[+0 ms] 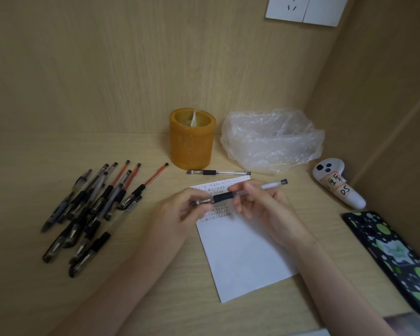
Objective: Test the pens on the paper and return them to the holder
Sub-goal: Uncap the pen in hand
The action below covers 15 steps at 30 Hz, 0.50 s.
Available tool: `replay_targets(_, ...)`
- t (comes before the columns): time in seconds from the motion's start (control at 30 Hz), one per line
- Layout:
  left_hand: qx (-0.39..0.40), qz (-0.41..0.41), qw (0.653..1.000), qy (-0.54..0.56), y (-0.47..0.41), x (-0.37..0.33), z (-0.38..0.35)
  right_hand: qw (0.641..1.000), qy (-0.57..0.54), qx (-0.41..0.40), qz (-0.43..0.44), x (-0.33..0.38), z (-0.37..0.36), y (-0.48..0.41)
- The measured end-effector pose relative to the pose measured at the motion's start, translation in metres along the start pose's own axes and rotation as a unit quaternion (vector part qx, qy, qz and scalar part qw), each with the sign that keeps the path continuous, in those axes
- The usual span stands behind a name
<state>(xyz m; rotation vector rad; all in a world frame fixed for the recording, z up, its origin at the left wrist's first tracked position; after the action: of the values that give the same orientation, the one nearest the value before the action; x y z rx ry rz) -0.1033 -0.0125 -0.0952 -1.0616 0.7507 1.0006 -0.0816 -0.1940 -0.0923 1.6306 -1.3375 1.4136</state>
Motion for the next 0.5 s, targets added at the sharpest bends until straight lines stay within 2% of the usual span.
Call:
replay_targets(0.13, -0.038, -0.003, 0.999, -0.001, 0.0004, -0.0004, 0.0023, 0.999, 0.012, -0.031, 0.008, 0.0012, 0.0002, 0.0003)
replay_targets(0.37, -0.019, -0.016, 0.999, -0.048, 0.0002, 0.0027, -0.0015, 0.997, 0.041, -0.062, 0.012, 0.0005, 0.0024, -0.0025)
replay_targets(0.5, 0.013, 0.01, 0.998, -0.059, -0.0019, 0.0053, -0.0057, 0.997, 0.055, -0.054, -0.022, -0.0064, -0.0031, -0.0041)
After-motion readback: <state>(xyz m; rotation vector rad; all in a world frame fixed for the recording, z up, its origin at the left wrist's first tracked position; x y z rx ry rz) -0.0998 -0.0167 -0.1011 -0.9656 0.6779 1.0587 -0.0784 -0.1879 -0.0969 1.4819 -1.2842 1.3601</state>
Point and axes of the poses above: each hand's wrist, its own y-axis away from the middle knuckle, its own z-axis out of the back of the hand, x = y × z, the point moved 2 cm from there along -y, towards the middle knuckle, and after that the axes turned 3 degrees about -z, right-handed, at the moved point
